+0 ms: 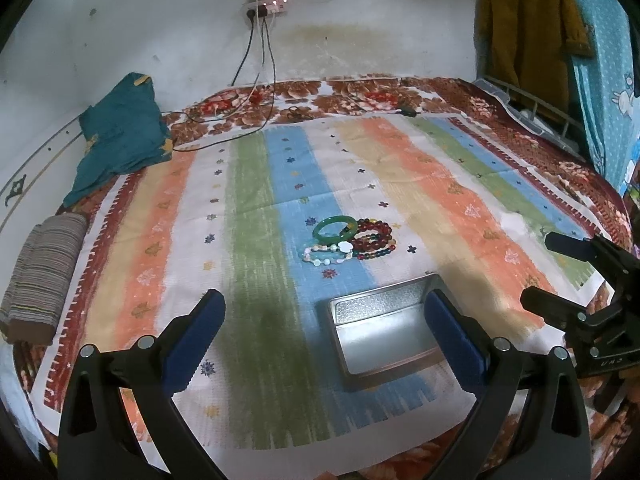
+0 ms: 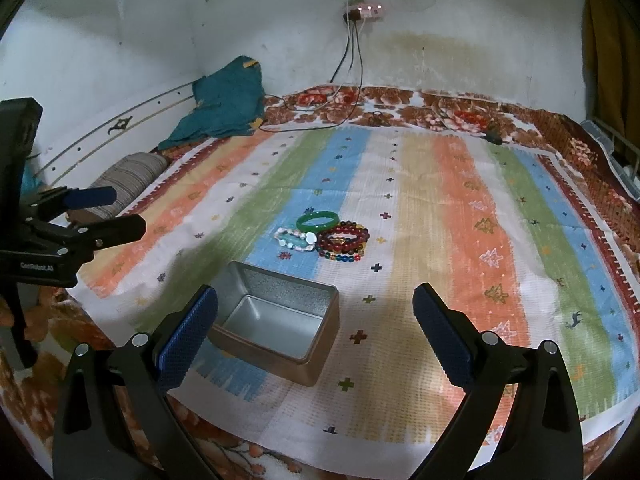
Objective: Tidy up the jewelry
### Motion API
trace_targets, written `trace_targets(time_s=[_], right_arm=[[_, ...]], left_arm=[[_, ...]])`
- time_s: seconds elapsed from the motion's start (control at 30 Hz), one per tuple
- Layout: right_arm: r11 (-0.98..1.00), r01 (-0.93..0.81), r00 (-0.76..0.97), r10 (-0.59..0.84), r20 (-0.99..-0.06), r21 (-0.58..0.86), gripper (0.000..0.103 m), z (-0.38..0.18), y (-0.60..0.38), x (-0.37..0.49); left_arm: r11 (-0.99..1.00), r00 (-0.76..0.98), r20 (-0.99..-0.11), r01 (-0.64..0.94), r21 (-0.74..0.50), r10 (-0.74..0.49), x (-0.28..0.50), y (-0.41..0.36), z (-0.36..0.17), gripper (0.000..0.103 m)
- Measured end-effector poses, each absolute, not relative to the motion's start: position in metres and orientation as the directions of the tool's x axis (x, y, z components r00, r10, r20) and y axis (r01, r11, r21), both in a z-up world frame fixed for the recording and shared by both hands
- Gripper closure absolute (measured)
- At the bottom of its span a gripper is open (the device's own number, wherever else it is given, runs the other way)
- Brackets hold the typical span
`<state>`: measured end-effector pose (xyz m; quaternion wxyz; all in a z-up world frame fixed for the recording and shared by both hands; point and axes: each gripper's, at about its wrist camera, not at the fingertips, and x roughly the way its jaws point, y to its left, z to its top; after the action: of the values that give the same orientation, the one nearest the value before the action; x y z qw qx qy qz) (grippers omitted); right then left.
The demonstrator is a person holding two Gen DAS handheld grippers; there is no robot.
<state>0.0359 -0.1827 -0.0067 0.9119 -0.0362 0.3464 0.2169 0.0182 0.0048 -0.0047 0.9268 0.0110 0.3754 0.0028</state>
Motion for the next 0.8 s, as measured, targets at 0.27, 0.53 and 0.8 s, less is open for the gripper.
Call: trace_targets(time_s=[0.27, 0.53, 0.8], right_arm=[[0.908, -0.408, 0.667, 0.367, -0.649, 0.094, 0.004, -0.008, -0.183, 0.040], [0.911, -0.404, 0.667, 0.356, -0.654, 0.083, 0.004, -0.007, -0.184, 0.045], [0.916, -0.395, 0.673, 0.338, -0.657, 0.067, 0.004, -0.007, -0.181, 0.051]], left_arm=[[1.000, 0.713, -0.701, 0.005, 0.007, 0.001, 0.021, 0.008, -0.009, 0.005], [1.000, 0.717, -0.697, -0.013, -0.001, 0.009, 0.024, 0.011, -0.011, 0.005], [1.000, 0.712, -0.703, 0.001, 0.011, 0.007, 0.026, 0.010, -0.011, 0.005]])
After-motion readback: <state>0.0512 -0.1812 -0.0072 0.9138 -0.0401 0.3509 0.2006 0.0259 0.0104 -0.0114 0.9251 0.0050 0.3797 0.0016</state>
